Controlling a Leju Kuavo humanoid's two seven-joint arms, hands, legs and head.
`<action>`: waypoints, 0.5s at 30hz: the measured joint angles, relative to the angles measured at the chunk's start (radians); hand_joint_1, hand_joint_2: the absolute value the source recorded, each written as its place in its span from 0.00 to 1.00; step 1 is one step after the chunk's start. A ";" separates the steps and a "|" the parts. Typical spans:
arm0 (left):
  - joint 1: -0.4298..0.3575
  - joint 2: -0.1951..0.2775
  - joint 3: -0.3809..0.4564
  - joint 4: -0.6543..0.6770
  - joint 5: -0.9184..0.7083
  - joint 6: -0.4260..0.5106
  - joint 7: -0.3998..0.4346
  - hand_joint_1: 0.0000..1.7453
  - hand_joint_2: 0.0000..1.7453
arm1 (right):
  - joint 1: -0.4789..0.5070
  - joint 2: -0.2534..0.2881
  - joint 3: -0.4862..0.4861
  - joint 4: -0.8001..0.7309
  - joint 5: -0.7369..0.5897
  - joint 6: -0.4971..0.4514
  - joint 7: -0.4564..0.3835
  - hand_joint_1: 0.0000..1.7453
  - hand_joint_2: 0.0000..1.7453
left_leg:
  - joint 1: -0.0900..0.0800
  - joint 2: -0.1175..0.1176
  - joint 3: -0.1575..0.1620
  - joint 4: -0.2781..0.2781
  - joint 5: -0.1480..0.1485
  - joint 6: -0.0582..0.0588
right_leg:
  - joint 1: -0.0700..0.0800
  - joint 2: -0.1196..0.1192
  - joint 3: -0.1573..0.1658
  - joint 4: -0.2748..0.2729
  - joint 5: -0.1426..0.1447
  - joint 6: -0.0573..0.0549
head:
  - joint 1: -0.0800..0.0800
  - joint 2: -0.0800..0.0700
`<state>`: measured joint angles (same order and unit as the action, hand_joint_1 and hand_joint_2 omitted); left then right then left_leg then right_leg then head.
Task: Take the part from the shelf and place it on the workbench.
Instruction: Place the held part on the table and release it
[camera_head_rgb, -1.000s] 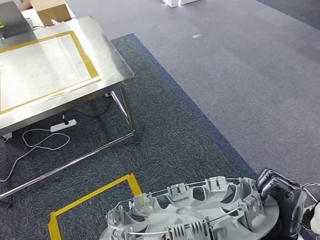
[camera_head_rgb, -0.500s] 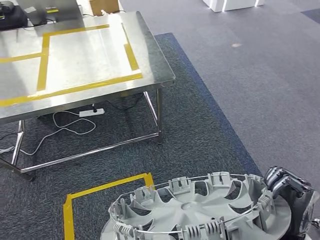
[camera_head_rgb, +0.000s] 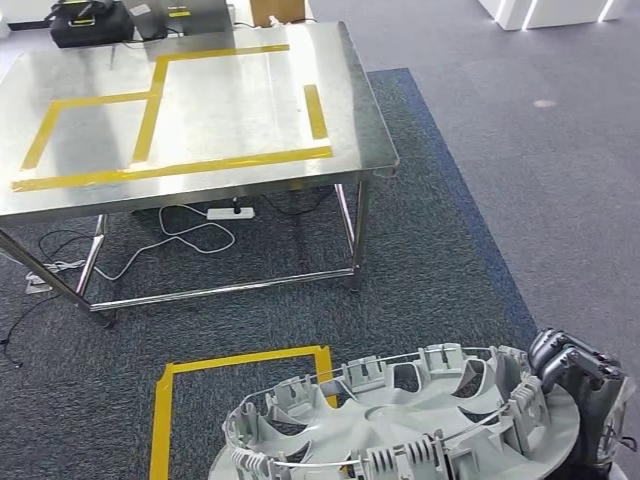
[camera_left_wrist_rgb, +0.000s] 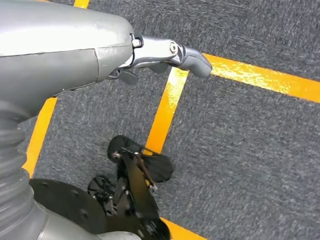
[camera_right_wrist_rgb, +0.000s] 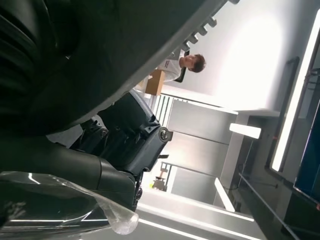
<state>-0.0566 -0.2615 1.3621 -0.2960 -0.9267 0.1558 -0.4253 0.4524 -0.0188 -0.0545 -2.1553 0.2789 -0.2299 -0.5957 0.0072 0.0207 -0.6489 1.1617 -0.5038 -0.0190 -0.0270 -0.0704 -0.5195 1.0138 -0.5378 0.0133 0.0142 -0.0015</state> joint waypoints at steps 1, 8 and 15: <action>-0.001 0.000 0.000 0.000 -0.001 -0.001 0.000 0.00 1.00 | 0.002 0.001 -0.001 0.000 0.001 0.000 0.000 1.00 1.00 | -0.004 0.020 0.030 -0.061 0.021 0.006 | 0.002 -0.010 0.002 0.001 -0.006 0.006 | -0.001 0.000; -0.002 0.001 0.000 0.000 -0.011 -0.006 -0.003 0.00 1.00 | 0.011 0.005 -0.008 -0.008 0.007 0.001 0.005 1.00 1.00 | -0.006 -0.002 0.065 -0.141 0.034 0.050 | 0.005 0.006 -0.002 0.056 -0.066 0.038 | 0.010 0.000; -0.005 0.003 -0.001 0.000 -0.021 -0.004 -0.003 0.00 1.00 | 0.027 0.007 -0.012 -0.011 0.010 0.000 0.009 1.00 1.00 | -0.007 -0.093 0.075 -0.140 0.028 0.055 | 0.004 0.087 -0.113 0.158 -0.016 0.035 | 0.015 0.000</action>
<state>-0.0615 -0.2589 1.3609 -0.2964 -0.9474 0.1514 -0.4280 0.4798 -0.0114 -0.0669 -2.1666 0.2884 -0.2296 -0.5867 0.0006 -0.0725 -0.5737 1.0214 -0.4756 0.0357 -0.0235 0.0166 -0.6324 1.1718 -0.5542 0.0486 0.0294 -0.0015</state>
